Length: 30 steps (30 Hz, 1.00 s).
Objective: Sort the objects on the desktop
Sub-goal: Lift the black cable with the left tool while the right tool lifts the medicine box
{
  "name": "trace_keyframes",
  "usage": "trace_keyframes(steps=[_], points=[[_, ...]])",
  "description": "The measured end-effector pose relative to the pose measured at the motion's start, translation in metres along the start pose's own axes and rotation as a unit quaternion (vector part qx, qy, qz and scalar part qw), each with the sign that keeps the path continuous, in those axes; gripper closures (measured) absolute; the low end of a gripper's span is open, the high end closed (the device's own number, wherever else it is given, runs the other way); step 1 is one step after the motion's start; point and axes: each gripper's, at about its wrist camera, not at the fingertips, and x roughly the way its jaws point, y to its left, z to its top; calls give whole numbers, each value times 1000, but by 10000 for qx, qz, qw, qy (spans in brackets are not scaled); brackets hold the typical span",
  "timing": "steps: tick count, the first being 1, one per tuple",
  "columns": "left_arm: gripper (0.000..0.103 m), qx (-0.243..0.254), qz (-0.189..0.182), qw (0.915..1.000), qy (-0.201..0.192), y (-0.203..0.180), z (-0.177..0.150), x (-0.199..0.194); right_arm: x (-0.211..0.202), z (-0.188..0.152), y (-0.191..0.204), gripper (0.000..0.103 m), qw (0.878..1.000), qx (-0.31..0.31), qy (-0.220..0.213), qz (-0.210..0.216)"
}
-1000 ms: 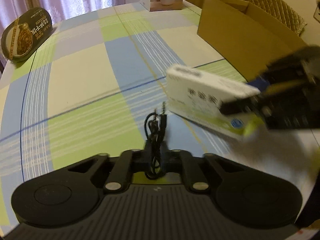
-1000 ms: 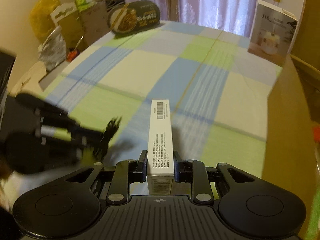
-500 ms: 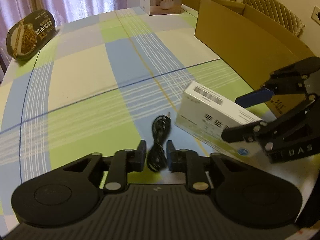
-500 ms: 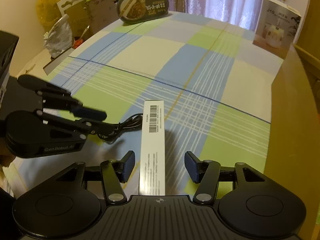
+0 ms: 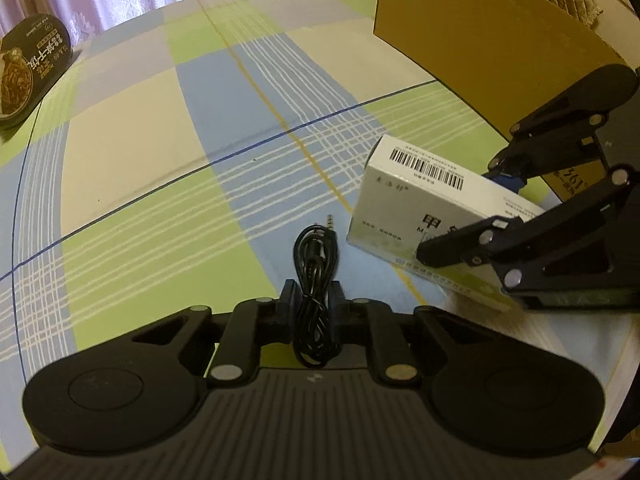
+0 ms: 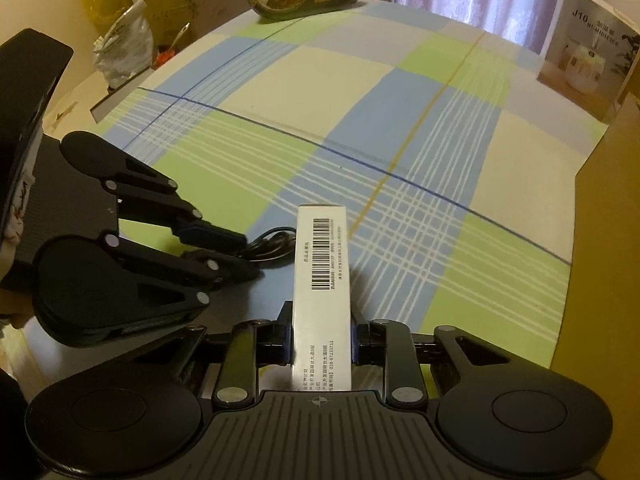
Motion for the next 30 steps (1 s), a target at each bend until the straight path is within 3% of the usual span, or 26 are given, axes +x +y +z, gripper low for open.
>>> trace_keyframes(steps=[7, 14, 30], points=[[93, -164, 38, 9995, -254, 4, 8, -18, -26, 2, -8, 81, 9988, 183, -446, -61], [93, -63, -13, 9999, -79, -6, 4, -6, -28, -4, -12, 81, 9989, 257, -354, -148], [91, -152, 46, 9998, -109, -7, 7, 15, -23, 0, -12, 81, 9989, 276, -359, -99]])
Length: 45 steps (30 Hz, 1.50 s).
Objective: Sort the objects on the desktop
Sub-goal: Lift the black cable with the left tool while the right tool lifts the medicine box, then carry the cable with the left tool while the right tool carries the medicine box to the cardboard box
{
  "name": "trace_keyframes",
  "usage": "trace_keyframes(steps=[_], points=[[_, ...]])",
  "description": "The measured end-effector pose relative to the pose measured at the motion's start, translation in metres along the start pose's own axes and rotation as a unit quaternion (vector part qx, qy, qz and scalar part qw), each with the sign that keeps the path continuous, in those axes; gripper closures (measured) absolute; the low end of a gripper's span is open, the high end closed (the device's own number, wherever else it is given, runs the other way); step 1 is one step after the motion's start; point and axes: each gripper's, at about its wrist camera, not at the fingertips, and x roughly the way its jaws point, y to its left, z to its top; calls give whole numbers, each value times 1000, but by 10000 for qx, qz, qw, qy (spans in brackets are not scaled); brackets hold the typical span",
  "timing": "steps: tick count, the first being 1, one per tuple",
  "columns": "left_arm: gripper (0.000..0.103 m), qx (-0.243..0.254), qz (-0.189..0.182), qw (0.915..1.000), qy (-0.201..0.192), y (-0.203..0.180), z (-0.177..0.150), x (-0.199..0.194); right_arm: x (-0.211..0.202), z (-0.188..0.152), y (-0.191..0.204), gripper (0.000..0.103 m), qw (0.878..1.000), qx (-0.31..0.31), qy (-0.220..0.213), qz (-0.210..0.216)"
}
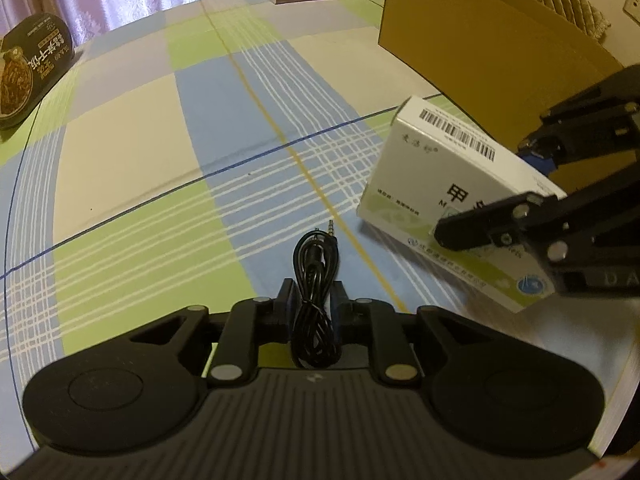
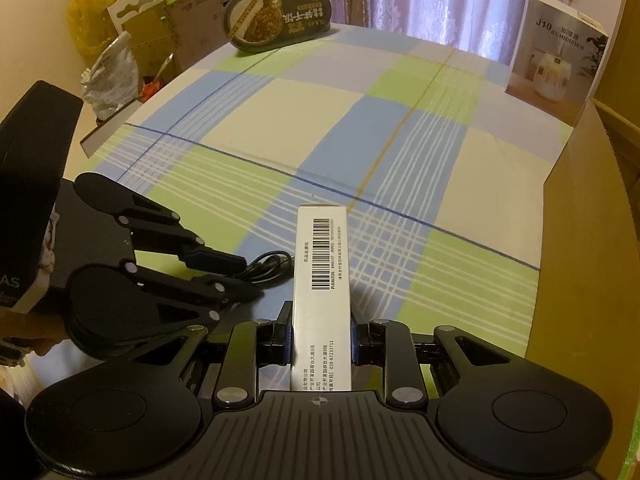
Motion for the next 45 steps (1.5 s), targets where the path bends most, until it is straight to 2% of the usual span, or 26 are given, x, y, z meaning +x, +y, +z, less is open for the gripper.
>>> trace_keyframes(steps=[4, 13, 23, 38, 45], points=[[92, -77, -2, 10000, -9, 0, 2, -4, 1, 0, -1, 81, 10000, 18, 10, -4], [92, -373, 22, 9983, -437, 8, 14, -32, -10, 3, -3, 81, 9997, 116, -222, -61], [92, -520, 89, 9948, -870, 2, 31, -59, -44, 16, -8, 81, 9949, 335, -918, -251], [92, -566, -141, 9881, -1423, -31, 70, -80, -99, 20, -35, 81, 9751, 848, -1950, -630], [92, -519, -384, 9820, -1774, -57, 98, -90, -133, 16, -55, 81, 9578, 1092, -2468, -991]])
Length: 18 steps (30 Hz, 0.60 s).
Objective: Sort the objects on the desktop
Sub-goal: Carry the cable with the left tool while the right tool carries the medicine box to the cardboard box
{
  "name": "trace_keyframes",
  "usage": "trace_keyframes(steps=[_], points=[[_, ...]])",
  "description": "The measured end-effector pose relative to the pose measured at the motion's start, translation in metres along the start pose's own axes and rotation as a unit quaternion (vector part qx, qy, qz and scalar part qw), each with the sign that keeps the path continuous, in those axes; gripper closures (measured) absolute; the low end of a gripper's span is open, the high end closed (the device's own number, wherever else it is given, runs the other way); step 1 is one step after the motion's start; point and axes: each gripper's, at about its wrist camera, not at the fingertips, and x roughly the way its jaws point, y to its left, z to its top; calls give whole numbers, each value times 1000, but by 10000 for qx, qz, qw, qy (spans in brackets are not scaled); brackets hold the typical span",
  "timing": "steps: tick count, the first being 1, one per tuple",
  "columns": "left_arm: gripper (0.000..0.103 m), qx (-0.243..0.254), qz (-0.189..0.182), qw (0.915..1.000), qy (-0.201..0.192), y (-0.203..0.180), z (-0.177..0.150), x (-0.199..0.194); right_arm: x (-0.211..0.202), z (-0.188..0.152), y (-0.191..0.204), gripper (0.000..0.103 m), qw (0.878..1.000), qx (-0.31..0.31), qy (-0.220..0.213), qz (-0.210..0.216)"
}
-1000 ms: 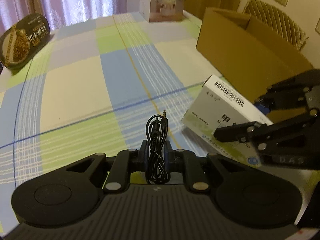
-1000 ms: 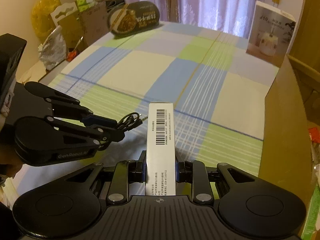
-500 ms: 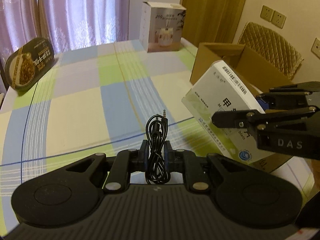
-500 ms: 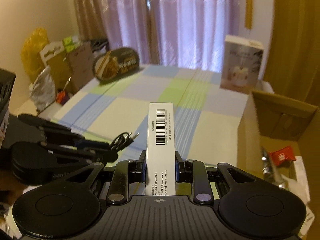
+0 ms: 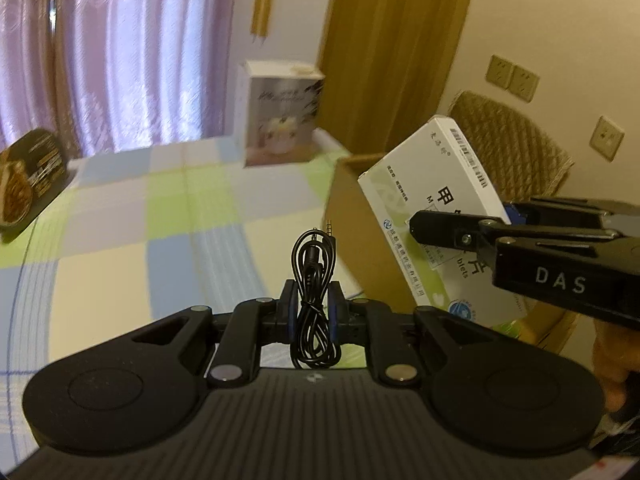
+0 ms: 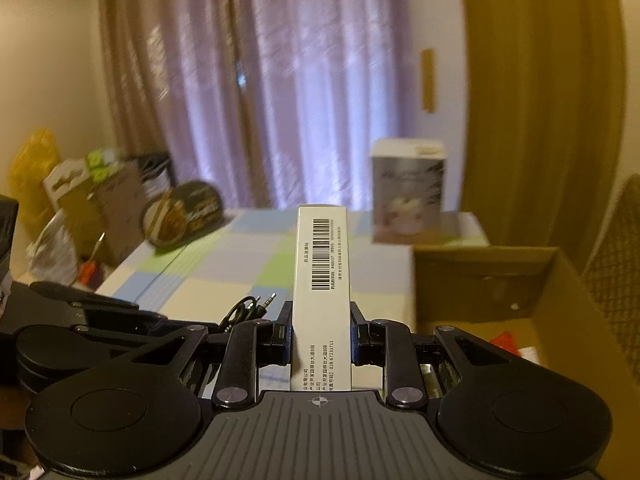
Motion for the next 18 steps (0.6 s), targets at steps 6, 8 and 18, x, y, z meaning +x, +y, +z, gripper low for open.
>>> trace_keyframes(steps=[6, 8, 18], points=[[92, 39, -324, 9993, -186, -33, 21, 10, -20, 4, -34, 81, 9981, 196, -265, -520], [92, 71, -424, 9989, -181, -43, 24, 16, -25, 3, -47, 81, 9969, 261, -242, -707], [92, 162, -960, 9952, 21, -96, 26, 55, -38, -12, -103, 81, 9899, 631, -38, -1272]])
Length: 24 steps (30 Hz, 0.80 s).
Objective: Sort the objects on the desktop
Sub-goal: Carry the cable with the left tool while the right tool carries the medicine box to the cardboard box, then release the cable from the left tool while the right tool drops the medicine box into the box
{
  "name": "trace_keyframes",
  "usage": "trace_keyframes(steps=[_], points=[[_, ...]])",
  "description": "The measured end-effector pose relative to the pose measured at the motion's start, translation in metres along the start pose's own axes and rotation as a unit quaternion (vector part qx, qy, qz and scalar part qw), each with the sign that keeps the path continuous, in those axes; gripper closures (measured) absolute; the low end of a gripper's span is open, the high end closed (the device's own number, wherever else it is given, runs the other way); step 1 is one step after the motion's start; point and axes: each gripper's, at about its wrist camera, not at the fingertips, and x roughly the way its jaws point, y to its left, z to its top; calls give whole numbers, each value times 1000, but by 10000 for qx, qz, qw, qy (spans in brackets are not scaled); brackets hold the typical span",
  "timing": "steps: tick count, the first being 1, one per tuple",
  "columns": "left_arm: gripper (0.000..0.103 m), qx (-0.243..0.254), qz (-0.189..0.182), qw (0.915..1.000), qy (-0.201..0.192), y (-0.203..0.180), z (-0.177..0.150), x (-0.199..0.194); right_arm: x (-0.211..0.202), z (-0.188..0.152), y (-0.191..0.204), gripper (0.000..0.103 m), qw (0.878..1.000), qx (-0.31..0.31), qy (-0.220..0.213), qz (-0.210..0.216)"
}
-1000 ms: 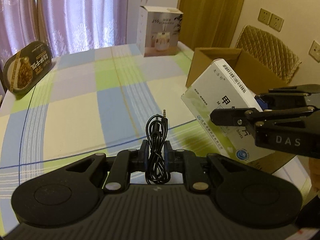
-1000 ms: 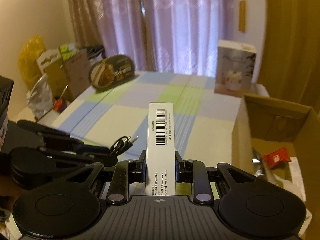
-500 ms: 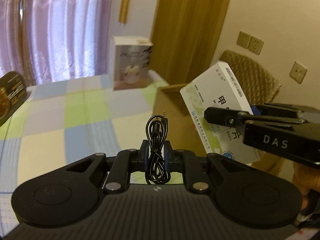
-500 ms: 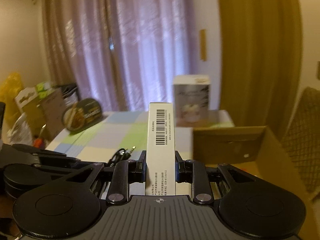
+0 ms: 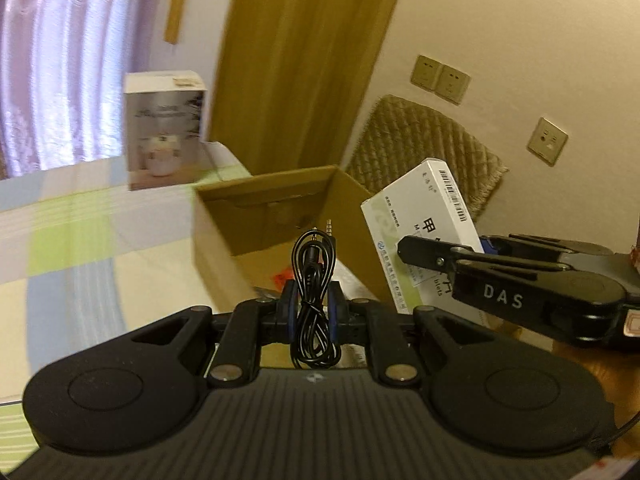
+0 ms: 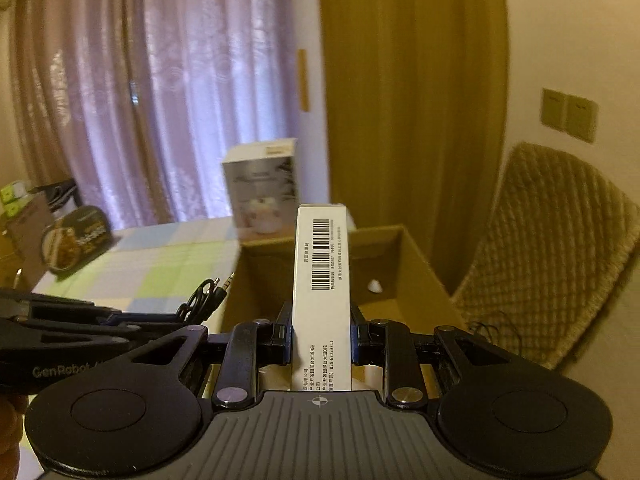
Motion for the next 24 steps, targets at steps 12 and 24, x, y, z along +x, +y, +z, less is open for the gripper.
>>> trace_keyframes(steps=[12, 24], points=[[90, 76, -287, 9993, 230, -26, -6, 38, -1, -10, -40, 81, 9993, 151, 222, -254], [73, 127, 24, 9998, 180, -15, -8, 37, 10, -15, -51, 81, 9984, 224, 458, -236]])
